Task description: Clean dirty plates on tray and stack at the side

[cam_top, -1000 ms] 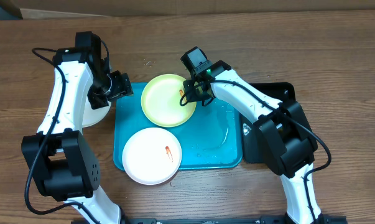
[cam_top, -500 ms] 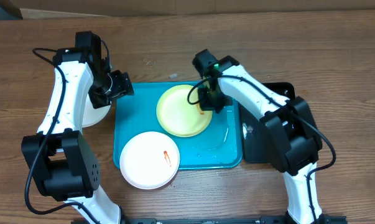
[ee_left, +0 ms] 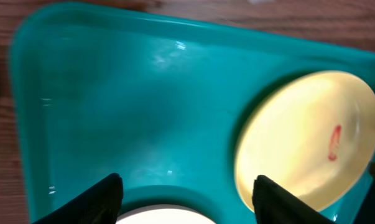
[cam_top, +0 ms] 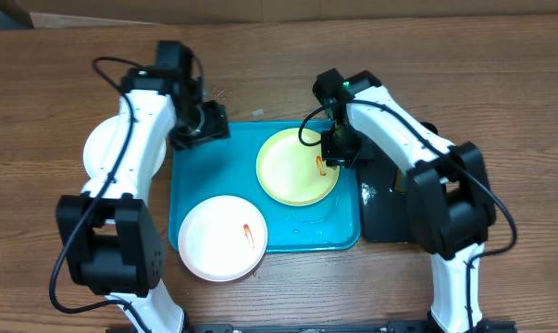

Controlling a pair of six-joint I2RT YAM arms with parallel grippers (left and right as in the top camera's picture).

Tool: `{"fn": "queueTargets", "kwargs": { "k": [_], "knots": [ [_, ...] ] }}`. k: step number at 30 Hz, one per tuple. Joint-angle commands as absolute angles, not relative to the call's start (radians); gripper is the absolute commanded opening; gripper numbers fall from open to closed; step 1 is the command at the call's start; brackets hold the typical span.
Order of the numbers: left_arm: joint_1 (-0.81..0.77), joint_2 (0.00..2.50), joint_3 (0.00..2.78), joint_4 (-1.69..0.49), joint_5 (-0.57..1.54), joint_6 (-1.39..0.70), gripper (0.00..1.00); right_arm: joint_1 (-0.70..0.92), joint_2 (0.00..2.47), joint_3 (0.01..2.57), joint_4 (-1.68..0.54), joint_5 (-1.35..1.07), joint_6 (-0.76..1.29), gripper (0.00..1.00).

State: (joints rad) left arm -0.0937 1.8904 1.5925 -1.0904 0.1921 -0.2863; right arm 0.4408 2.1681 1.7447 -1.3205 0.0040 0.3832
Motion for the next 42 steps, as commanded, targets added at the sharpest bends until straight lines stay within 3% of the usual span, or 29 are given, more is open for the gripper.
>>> {"fn": "queueTargets", "kwargs": {
  "k": [1, 5, 9, 16, 22, 27, 31, 34, 42],
  "knots": [
    [-0.153, 1.876, 1.610, -1.087, 0.206, -0.307, 0.63, 0.414, 2.021, 1.827, -1.357, 0.016, 0.367, 0.40],
    [-0.220, 1.877, 1.578, -1.066, 0.160, -0.316, 0.63, 0.348, 1.942, 1.831, -1.416, 0.031, 0.359, 0.43],
    [-0.278, 1.877, 1.528, -1.023, 0.102, -0.322, 0.59, 0.243, 1.913, 1.830, -1.483, 0.033, 0.355, 0.57],
    [-0.318, 1.877, 1.399, -0.879, 0.094, -0.366, 0.46, 0.101, 1.915, 1.761, -1.497, 0.033, 0.336, 0.57],
    [-0.319, 1.877, 1.312, -0.768, 0.097, -0.375, 0.37, 0.084, 1.915, 1.663, -1.417, 0.044, 0.337, 0.57],
    [-0.337, 1.877, 1.267, -0.700, 0.097, -0.374, 0.36, 0.084, 1.915, 1.572, -1.334, 0.055, 0.337, 0.57],
    [-0.351, 1.877, 1.262, -0.678, 0.096, -0.374, 0.30, 0.084, 1.915, 1.529, -1.287, 0.102, 0.337, 0.62],
    [-0.360, 1.878, 1.260, -0.671, 0.093, -0.375, 0.30, 0.084, 1.915, 1.489, -1.262, 0.123, 0.336, 0.69],
    [-0.363, 1.881, 1.257, -0.661, 0.093, -0.374, 0.30, 0.084, 1.915, 1.374, -1.159, 0.115, 0.337, 0.69]
  ]
}}
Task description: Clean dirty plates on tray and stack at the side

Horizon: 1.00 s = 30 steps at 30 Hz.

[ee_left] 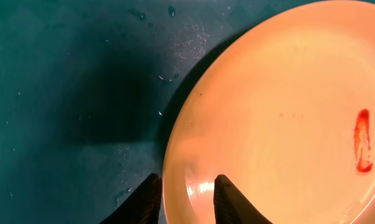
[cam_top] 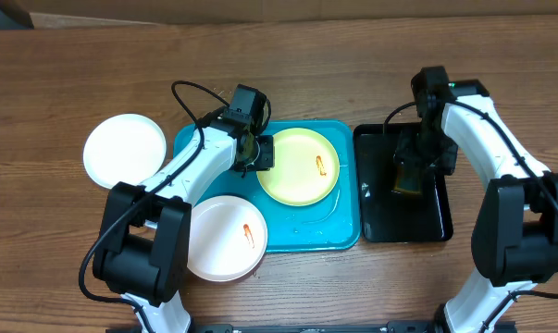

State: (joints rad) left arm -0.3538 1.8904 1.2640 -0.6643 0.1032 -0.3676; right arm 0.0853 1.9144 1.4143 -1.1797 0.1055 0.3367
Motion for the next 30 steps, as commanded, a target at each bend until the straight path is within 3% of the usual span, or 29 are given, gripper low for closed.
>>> {"fn": "queueTargets", "kwargs": {
  "k": [1, 12, 13, 15, 16, 17, 20, 21, 30],
  "knots": [
    [-0.363, 1.883, 1.257, -0.661, 0.093, -0.375, 0.30, 0.084, 1.915, 1.358, -1.143, 0.110, 0.337, 0.69],
    [-0.367, 1.897, 1.257, -0.656, 0.094, -0.374, 0.31, 0.084, 1.915, 1.224, -1.025, 0.048, 0.337, 0.61],
    [-0.367, 1.897, 1.257, -0.654, 0.094, -0.374, 0.31, 0.084, 1.915, 1.220, -1.026, 0.032, 0.337, 0.51],
    [-0.367, 1.897, 1.257, -0.651, 0.094, -0.374, 0.31, 0.084, 1.915, 1.216, -1.035, 0.012, 0.337, 0.20],
    [-0.367, 1.897, 1.257, -0.650, 0.094, -0.374, 0.31, 0.084, 1.915, 1.216, -1.044, 0.004, 0.337, 0.17],
    [-0.367, 1.897, 1.257, -0.649, 0.093, -0.374, 0.31, 0.084, 1.915, 1.217, -1.055, -0.004, 0.337, 0.17],
    [-0.367, 1.897, 1.257, -0.650, 0.093, -0.374, 0.31, 0.084, 1.915, 1.219, -1.074, -0.006, 0.337, 0.61],
    [-0.367, 1.897, 1.257, -0.651, 0.094, -0.374, 0.31, 0.083, 1.915, 1.224, -1.075, -0.005, 0.337, 0.65],
    [-0.367, 1.897, 1.257, -0.652, 0.094, -0.374, 0.31, 0.082, 1.915, 1.316, -1.097, -0.001, 0.314, 0.70]
  ]
}}
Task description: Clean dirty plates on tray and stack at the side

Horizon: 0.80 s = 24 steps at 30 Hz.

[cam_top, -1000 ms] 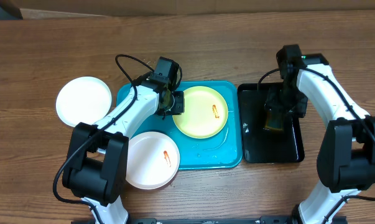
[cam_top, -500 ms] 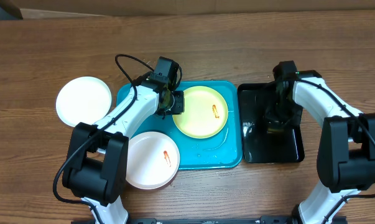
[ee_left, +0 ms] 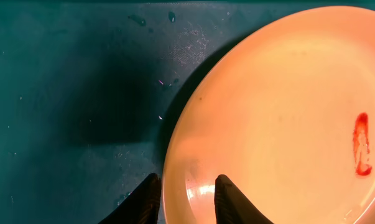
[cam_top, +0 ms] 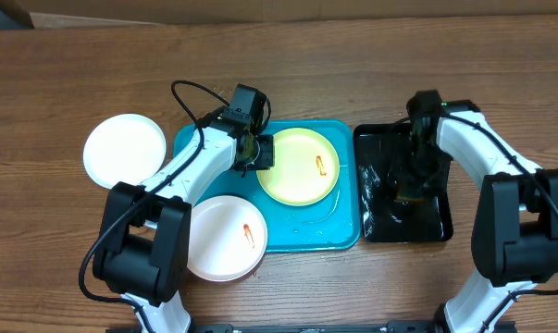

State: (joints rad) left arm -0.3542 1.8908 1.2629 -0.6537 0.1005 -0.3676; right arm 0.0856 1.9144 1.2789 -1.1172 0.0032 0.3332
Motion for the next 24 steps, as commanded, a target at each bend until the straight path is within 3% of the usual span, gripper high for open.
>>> {"fn": "queueTargets", "kwargs": {
  "k": [1, 6, 7, 8, 10, 11, 12, 13, 14, 16, 17, 18, 19, 20, 21, 23, 24],
  "knots": [
    [-0.367, 1.897, 1.257, -0.653, 0.094, -0.374, 0.31, 0.082, 1.915, 1.315, -1.081, 0.003, 0.314, 0.69],
    [-0.367, 1.897, 1.257, -0.659, 0.094, -0.374, 0.31, 0.082, 1.917, 1.273, -1.006, 0.006, 0.316, 0.68],
    [-0.367, 1.897, 1.257, -0.659, 0.094, -0.374, 0.31, 0.083, 1.919, 1.261, -0.989, 0.005, 0.323, 0.63],
    [-0.367, 1.897, 1.257, -0.660, 0.094, -0.374, 0.31, 0.084, 1.921, 1.252, -0.977, 0.005, 0.339, 0.41],
    [-0.367, 1.897, 1.257, -0.662, 0.093, -0.374, 0.31, 0.084, 1.922, 1.248, -0.974, 0.005, 0.356, 0.06],
    [-0.367, 1.897, 1.257, -0.663, 0.093, -0.374, 0.31, 0.084, 1.922, 1.248, -0.973, 0.005, 0.366, 0.06],
    [-0.367, 1.897, 1.257, -0.665, 0.093, -0.374, 0.31, 0.084, 1.922, 1.249, -0.971, 0.001, 0.368, 0.18],
    [-0.367, 1.897, 1.257, -0.667, 0.093, -0.373, 0.31, 0.084, 1.922, 1.249, -0.965, -0.004, 0.368, 0.44],
    [-0.367, 1.897, 1.257, -0.669, 0.093, -0.373, 0.31, 0.084, 1.922, 1.249, -0.957, -0.008, 0.368, 0.59],
    [-0.367, 1.897, 1.257, -0.671, 0.093, -0.373, 0.31, 0.084, 1.922, 1.249, -0.945, -0.019, 0.368, 0.64],
    [-0.367, 1.897, 1.257, -0.671, 0.093, -0.373, 0.31, 0.084, 1.922, 1.249, -0.939, -0.021, 0.368, 0.60],
    [-0.367, 1.897, 1.257, -0.671, 0.093, -0.373, 0.31, 0.084, 1.922, 1.249, -0.934, -0.021, 0.368, 0.48],
    [-0.367, 1.897, 1.257, -0.670, 0.093, -0.373, 0.31, 0.084, 1.922, 1.249, -0.928, -0.021, 0.367, 0.20],
    [-0.367, 1.897, 1.257, -0.670, 0.093, -0.373, 0.31, 0.084, 1.922, 1.249, -0.923, -0.021, 0.367, 0.07],
    [-0.367, 1.897, 1.257, -0.670, 0.093, -0.373, 0.31, 0.084, 1.922, 1.249, -0.920, -0.021, 0.367, 0.08],
    [-0.367, 1.897, 1.257, -0.673, 0.093, -0.365, 0.31, 0.084, 1.922, 1.250, -0.922, -0.027, 0.367, 0.59],
    [-0.367, 1.897, 1.257, -0.676, 0.092, -0.362, 0.31, 0.084, 1.922, 1.252, -0.926, -0.039, 0.363, 0.69]
  ]
}}
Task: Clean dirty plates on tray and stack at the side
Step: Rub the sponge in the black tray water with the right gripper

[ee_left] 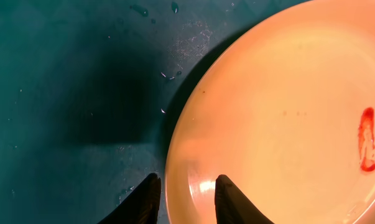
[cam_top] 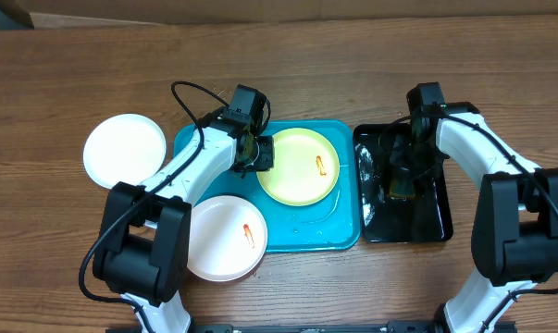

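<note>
A yellow plate (cam_top: 299,166) (ee_left: 287,112) with a red smear (cam_top: 320,166) (ee_left: 366,146) lies at the back right of the teal tray (cam_top: 191,153) (ee_left: 63,93). My left gripper (cam_top: 258,155) (ee_left: 186,199) is shut on the plate's left rim, one finger outside it and one inside. A white plate (cam_top: 225,238) with a red smear sits at the tray's front left, overhanging the edge. My right gripper (cam_top: 403,176) is down in the black tray (cam_top: 436,217), shut on an olive-brown sponge (cam_top: 399,191).
A clean white plate (cam_top: 125,151) rests on the wooden table left of the teal tray. The black tray looks wet, with droplets on it. Water streaks lie on the teal tray's front right (cam_top: 325,215).
My right gripper has shifted a little to the left inside the black tray with the sponge. The left gripper and yellow plate are unchanged.
At first my left gripper was open above the teal tray's back left, and the right gripper was over the yellow plate's smear. Then the left was closed on the yellow plate's rim and the right was in the black tray, where it has stayed, shifting about.
</note>
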Controlling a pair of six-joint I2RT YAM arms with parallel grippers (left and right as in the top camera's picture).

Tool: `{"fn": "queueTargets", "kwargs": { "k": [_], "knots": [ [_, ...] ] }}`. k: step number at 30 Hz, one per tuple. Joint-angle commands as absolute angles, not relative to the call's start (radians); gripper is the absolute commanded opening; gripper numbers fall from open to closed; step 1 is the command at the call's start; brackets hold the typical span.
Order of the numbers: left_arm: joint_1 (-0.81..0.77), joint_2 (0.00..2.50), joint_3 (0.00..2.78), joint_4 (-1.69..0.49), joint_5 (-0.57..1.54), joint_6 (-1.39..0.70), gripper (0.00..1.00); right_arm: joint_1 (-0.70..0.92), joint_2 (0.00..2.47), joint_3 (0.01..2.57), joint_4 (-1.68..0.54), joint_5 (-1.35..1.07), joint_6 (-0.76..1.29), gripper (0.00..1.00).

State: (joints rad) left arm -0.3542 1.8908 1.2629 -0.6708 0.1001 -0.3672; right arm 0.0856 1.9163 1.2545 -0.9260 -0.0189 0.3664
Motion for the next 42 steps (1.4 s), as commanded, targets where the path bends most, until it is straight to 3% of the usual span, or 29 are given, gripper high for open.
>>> {"fn": "queueTargets", "kwargs": {
  "k": [1, 22, 26, 36, 40, 42],
  "knots": [
    [-0.367, 1.897, 1.257, -0.677, 0.092, -0.362, 0.31, 0.083, 1.922, 1.255, -0.929, -0.055, 0.349, 0.69],
    [-0.367, 1.898, 1.210, -0.648, 0.018, -0.363, 0.26, 0.083, 1.920, 1.375, -1.057, -0.060, 0.280, 0.70],
    [-0.367, 1.898, 1.203, -0.625, 0.019, -0.364, 0.18, 0.083, 1.920, 1.374, -1.062, -0.054, 0.280, 0.70],
    [-0.367, 1.939, 1.203, -0.607, 0.027, -0.366, 0.18, 0.083, 1.920, 1.374, -1.076, -0.045, 0.280, 0.70],
    [-0.367, 1.948, 1.205, -0.595, 0.045, -0.367, 0.05, 0.083, 1.921, 1.374, -1.077, -0.037, 0.280, 0.67],
    [-0.367, 1.948, 1.211, -0.595, 0.045, -0.367, 0.05, 0.083, 1.921, 1.361, -1.071, -0.035, 0.280, 0.67]
  ]
}}
